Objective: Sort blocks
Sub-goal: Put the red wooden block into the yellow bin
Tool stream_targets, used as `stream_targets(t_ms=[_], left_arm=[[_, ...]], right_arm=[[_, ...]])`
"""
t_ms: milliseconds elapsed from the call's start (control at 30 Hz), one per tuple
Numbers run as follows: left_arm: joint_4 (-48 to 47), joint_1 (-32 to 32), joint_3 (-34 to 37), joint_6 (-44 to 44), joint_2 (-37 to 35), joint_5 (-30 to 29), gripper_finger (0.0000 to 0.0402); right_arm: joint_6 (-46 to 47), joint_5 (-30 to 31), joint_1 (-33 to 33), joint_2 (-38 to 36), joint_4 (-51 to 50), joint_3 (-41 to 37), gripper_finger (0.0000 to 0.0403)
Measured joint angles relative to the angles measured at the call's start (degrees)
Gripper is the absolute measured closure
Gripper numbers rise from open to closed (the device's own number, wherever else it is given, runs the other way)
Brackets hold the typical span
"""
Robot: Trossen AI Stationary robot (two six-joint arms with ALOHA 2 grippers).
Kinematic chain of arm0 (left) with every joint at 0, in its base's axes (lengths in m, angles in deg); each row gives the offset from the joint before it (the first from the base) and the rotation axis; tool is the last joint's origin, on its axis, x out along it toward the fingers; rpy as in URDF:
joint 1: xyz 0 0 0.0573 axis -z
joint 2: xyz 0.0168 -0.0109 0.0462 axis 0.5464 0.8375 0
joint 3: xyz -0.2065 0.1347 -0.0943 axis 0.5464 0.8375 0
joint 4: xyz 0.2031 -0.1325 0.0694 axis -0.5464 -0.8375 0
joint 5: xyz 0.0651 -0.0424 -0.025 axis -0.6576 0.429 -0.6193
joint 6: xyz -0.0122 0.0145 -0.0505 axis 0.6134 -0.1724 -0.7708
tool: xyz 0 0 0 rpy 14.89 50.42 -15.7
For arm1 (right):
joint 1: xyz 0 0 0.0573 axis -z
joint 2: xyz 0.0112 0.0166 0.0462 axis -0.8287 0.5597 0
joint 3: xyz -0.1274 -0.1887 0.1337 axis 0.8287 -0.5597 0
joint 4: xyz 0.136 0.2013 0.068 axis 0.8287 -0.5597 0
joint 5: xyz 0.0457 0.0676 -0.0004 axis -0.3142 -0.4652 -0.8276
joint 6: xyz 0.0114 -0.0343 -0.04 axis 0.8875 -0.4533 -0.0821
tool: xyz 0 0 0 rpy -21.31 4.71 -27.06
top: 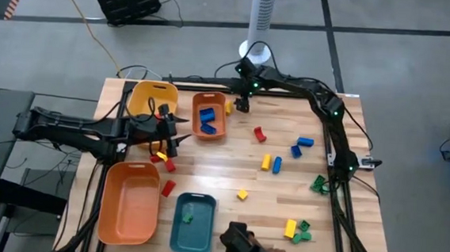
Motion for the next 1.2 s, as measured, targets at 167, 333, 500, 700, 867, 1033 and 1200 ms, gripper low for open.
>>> stream_targets(t_ms=[167, 333, 500, 700, 867, 1033, 1200], left_arm=[[-0.1, -1.7, 0.0, 0.0, 0.0, 0.0, 0.0171], [-1.6, -2.3, 0.0, -1.6, 0.0, -0.1, 0.0171], [-3.3, -2.3, 0.0, -2.4, 0.0, -0.1, 0.0171], [-4.2, -2.3, 0.0, -3.0, 0.0, -0.1, 0.0171], [-5.0, -2.3, 0.0, -3.0, 0.0, -0.1, 0.0171], [-6.3, -2.1, 0.0, -3.3, 0.0, 0.1, 0.0171], [-7.2, -2.1, 0.0, -3.8, 0.0, 0.1, 0.0171]], right_arm=[[0.8, -0.3, -0.2, -0.1, -5.3, 0.0, 0.0132], [6.8, -0.8, -0.6, -4.2, -7.5, -6.6, 0.0132], [17.0, 9.5, -4.1, -8.9, -4.6, -16.7, 0.0133], [33.3, 17.7, -8.7, -14.8, -4.5, -20.5, 0.0133], [42.3, 21.0, -10.9, -16.4, -7.4, -22.1, 0.0133], [46.9, 21.5, -12.2, -16.2, -4.2, -28.0, 0.0133], [49.7, 22.3, -13.4, -16.5, 1.0, -32.6, 0.0133]])
